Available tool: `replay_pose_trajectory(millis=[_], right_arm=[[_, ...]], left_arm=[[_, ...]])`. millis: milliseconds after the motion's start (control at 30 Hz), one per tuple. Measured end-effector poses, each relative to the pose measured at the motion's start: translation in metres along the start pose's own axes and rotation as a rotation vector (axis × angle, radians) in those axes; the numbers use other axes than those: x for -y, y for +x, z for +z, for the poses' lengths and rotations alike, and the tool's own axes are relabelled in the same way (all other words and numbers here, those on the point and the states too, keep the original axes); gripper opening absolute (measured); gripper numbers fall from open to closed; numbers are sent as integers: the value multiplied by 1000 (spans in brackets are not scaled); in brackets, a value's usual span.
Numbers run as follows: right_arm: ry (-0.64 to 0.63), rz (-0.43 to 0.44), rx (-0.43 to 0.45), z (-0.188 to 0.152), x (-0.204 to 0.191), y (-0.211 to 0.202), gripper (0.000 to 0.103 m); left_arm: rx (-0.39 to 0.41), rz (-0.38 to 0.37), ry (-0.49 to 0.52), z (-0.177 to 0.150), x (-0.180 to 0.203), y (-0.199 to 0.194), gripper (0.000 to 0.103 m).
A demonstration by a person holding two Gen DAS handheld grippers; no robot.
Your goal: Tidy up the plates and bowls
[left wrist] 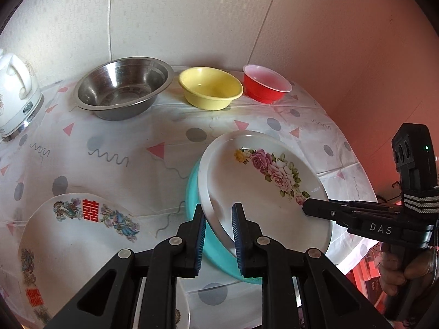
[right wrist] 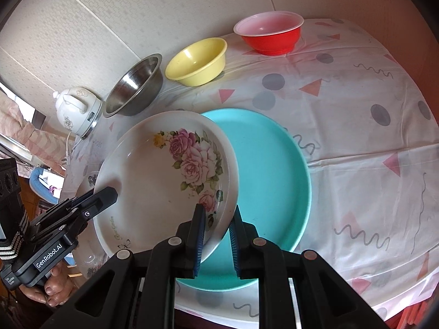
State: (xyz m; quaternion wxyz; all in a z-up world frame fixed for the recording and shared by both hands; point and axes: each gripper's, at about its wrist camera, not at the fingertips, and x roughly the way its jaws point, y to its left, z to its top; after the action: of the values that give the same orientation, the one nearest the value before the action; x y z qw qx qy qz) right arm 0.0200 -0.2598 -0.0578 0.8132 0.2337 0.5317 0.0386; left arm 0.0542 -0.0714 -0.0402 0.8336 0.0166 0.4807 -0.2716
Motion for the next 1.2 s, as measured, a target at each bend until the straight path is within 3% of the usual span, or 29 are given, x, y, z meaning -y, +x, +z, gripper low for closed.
replay_pose_trajectory(millis=[300, 800, 1200], right_arm=[[22, -61, -17, -2, 20, 12, 19], [-15, -107, -20, 0, 16, 20, 20], [-45, -141, -15, 0, 11, 20, 22]], left_arm=[[-72, 11, 23, -3, 11, 29, 21], [-126, 49, 19, -5, 11, 48, 20], [-128, 59, 18, -7, 12, 48, 20]])
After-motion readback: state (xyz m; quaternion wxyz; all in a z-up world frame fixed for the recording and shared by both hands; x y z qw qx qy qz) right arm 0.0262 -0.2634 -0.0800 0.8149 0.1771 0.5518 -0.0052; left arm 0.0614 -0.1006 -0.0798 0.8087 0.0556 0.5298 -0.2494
